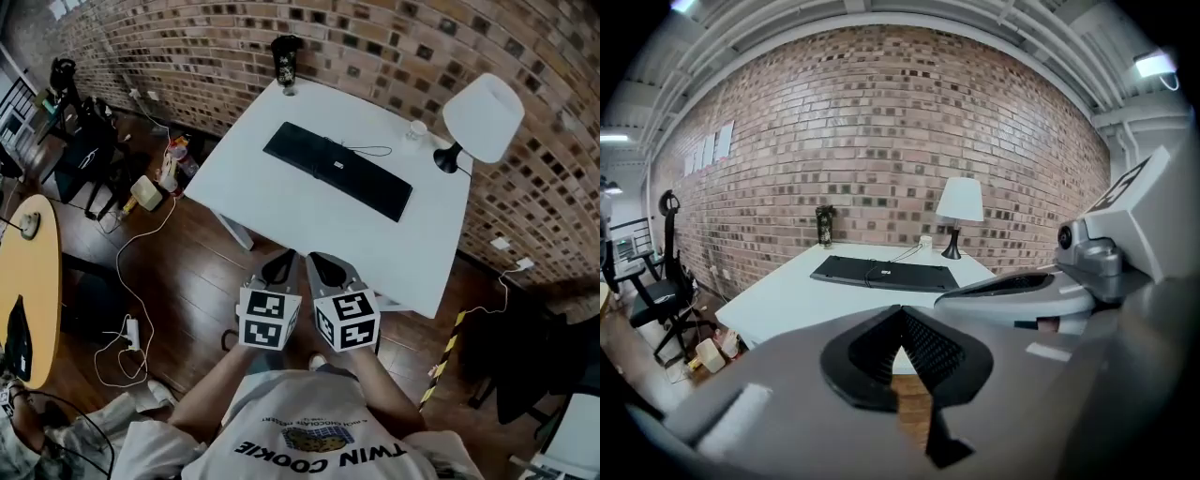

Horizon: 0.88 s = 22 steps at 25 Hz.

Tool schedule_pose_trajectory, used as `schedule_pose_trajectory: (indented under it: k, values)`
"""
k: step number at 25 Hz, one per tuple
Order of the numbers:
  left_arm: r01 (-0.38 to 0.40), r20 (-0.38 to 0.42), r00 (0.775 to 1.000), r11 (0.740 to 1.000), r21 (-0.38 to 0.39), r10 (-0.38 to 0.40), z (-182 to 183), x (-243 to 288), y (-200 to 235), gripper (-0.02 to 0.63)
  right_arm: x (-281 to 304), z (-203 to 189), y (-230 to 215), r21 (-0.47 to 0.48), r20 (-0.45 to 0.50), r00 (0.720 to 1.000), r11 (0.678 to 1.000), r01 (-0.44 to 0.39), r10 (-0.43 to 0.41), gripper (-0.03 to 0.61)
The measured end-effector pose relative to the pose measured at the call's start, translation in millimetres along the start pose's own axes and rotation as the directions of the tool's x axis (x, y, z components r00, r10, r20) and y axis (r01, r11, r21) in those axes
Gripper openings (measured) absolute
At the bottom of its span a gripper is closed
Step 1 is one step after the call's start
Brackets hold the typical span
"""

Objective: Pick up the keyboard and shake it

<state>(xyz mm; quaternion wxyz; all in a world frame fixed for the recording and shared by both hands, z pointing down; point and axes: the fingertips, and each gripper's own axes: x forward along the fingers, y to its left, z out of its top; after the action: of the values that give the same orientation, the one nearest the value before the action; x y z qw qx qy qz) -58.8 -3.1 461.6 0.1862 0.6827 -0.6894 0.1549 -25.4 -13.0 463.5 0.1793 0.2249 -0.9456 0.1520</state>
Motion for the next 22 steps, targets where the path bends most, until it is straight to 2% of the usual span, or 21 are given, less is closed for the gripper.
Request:
schedule_pose_trajectory:
  k: [9, 15, 22]
  values:
    - [0.179, -0.034, 0.984, 0.983, 0.04, -0.177, 29, 56, 58, 0.006, 63, 33, -28, 0.075, -0.011, 0.982, 0.979, 0.191, -0.19, 0.002]
    - [0.298, -0.053, 0.954, 0.953, 0.05, -0.296, 49, 88, 89, 0.006, 82, 50, -54, 0.113, -0.019, 0.946, 0.94, 0.323, -0.323, 0.003]
    - [0.371, -0.07, 0.928, 0.922, 0.111, -0.365, 69, 133, 107, 0.006, 75, 53, -102, 0.167, -0.048, 0.909, 0.894, 0.417, -0.415, 0.008]
